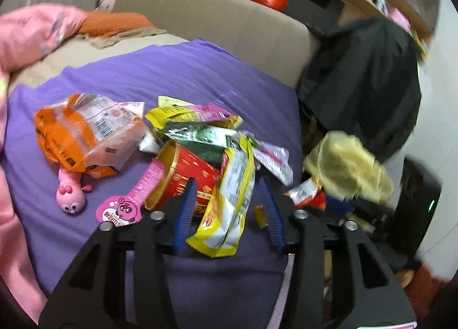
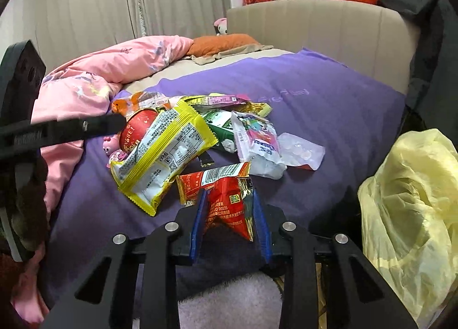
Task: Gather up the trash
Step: 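Carry both wrappers to the yellow-lined bin and lower them inside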
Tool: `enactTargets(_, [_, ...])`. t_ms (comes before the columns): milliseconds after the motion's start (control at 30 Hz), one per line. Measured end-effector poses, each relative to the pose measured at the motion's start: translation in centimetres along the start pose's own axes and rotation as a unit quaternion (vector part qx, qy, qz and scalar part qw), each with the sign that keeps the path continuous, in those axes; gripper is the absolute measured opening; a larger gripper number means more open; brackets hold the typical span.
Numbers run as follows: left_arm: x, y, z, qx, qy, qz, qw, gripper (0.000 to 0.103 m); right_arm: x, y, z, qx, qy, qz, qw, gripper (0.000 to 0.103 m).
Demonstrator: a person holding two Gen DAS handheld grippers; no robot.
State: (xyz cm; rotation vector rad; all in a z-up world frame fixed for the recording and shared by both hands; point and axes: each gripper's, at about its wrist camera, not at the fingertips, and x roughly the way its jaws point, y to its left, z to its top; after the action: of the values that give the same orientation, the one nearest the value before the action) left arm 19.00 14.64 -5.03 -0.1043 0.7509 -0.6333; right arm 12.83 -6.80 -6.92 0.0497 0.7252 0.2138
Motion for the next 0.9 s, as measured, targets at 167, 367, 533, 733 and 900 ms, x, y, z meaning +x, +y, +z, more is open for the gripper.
enactTargets(167, [1.9,0.1,-2.0,0.003,0.027,0.032,0.9991,0.044,-1.2,-0.6,0.1,0.003,-0.012,-0.004,1.000,0.031])
enactTargets(367, [3.4,-0.2,-3.4,-0.007,0.028,0.067,0.9973,0.023,-3.8,-2.0,0.3,-0.008,-0.037,-0.015,0.999,0.031])
enactTargets(533, [1.7,-2.8,-2.0,-0.015,0.000,0.092,0.9957,0.021,-8.7,-5.3,1.0,-0.003,-0.091,-0.012,0.996,0.031])
enactTargets(733, [-0.5,-9.3,0.4,0.028,-0.031,0.113,0.9927,0.021,-15.5,-12.5,1.7,0.006,-0.154,-0.029,0.988,0.031])
enactTargets(900, [0.6,-15.5,3.2,0.043,-0.028,0.066,0.9965,0.021,-19.6,-19.1,2.1,0.005,-0.172,-0.087,0.981,0.031])
